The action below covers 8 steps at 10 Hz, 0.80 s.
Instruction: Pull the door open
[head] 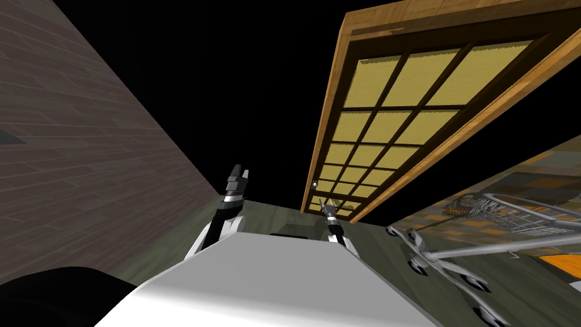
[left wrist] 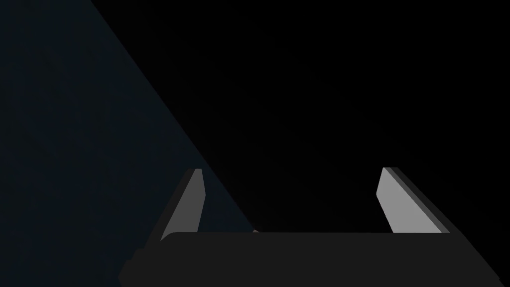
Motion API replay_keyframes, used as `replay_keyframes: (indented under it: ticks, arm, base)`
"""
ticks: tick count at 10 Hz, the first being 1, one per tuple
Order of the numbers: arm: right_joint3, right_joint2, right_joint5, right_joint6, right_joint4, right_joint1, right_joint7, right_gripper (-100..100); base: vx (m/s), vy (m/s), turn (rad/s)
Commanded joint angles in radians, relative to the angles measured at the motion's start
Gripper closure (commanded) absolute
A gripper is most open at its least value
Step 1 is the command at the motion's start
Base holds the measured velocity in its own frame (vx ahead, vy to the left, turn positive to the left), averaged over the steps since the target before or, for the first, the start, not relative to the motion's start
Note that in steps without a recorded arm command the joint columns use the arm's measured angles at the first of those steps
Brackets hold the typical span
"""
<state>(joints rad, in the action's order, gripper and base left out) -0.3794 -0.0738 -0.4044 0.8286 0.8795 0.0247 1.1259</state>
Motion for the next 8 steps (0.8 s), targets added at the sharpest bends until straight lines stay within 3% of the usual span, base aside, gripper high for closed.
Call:
replay_keyframes:
  ticks: [1, 7, 8]
  arm:
    - [-0.011, 0.007, -0.01, 0.011, -0.04, -0.012, 0.032, -100]
    - [-0.039, 0.026, -0.037, 0.036, -0.146, -0.045, 0.108, -100]
    - [-0.039, 0.021, -0.032, 0.04, -0.149, -0.048, 0.101, -100]
  base:
    - [0.143, 0.034, -0.018]
    - [0.11, 0.019, -0.013]
    - [0.045, 0.016, -0.002]
